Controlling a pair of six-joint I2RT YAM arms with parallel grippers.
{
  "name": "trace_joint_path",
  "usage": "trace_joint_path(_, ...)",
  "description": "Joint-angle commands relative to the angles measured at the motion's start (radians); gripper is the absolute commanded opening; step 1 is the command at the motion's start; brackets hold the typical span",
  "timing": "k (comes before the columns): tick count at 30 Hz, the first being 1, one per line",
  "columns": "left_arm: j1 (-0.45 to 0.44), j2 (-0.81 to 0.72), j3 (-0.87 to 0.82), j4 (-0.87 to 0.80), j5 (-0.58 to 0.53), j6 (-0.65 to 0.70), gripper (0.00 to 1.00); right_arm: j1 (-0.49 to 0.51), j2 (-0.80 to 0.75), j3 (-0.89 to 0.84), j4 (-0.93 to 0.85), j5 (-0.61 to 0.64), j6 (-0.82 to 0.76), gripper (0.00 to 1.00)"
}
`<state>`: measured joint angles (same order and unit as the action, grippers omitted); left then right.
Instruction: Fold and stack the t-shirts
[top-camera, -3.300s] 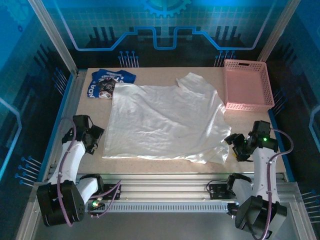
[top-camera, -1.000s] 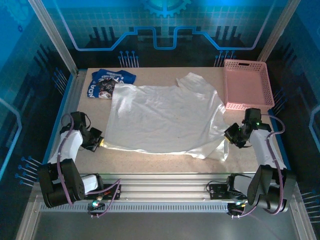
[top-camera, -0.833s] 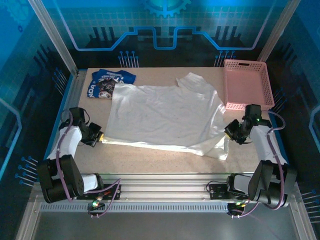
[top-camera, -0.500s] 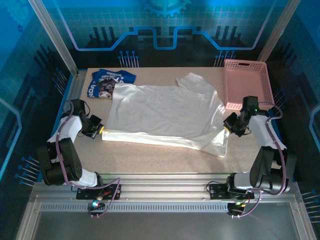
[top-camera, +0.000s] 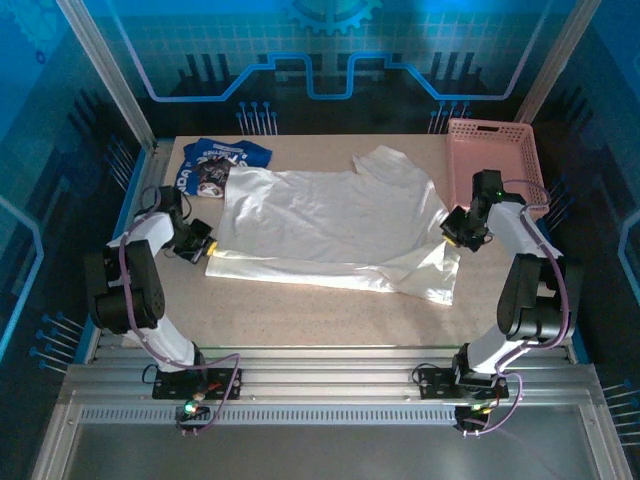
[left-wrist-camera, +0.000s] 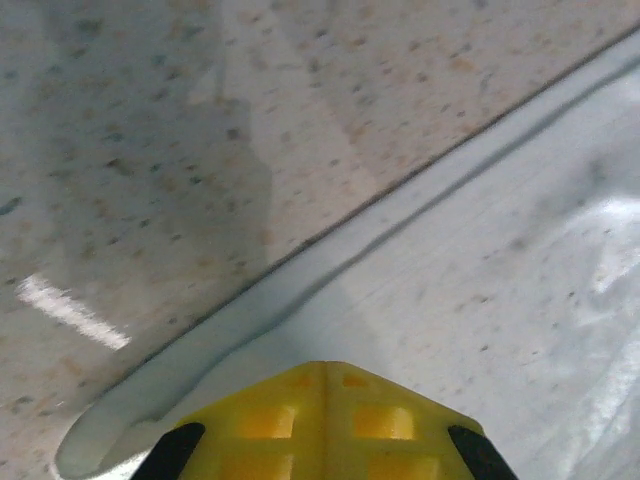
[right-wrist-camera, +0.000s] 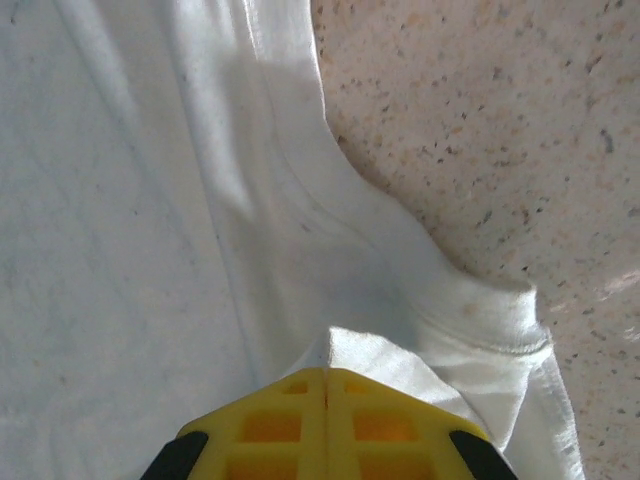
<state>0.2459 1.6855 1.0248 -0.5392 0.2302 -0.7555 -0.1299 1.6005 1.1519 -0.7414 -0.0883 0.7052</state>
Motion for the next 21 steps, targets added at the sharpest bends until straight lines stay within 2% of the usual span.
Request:
trace_joint_path(1, -0.023, 0.028, 0.049, 0.005, 0.006, 0.023, 0.00, 0.010, 0.028, 0.064, -0.034, 0.044, -0.034, 0.00)
trace_joint_path(9, -0.034, 0.093, 0.082, 0.014, -0.013, 0.034, 0.00, 0.022, 0.127, 0.171, -0.042, 0.045, -0.062, 0.00)
trace_joint_path(14, -0.037, 0.128, 0.090, 0.080, 0.020, 0.021, 0.00, 0.026, 0.194, 0.225, -0.052, 0.053, -0.062, 0.00)
trace_joint_path(15, -0.038, 0.129, 0.090, 0.101, 0.029, 0.016, 0.06, 0.026, 0.205, 0.230, -0.051, 0.053, -0.061, 0.00)
trace_joint_path(18, -0.039, 0.106, 0.080, 0.175, 0.046, -0.007, 0.44, 0.026, 0.222, 0.241, -0.025, 0.050, -0.065, 0.01)
trace_joint_path(19, -0.039, 0.093, 0.080, 0.196, 0.051, -0.017, 0.57, 0.024, 0.219, 0.242, -0.011, 0.040, -0.070, 0.08)
trace_joint_path(21, -0.039, 0.062, 0.089, 0.215, 0.059, -0.029, 0.70, 0.022, 0.203, 0.246, 0.012, 0.012, -0.082, 0.37)
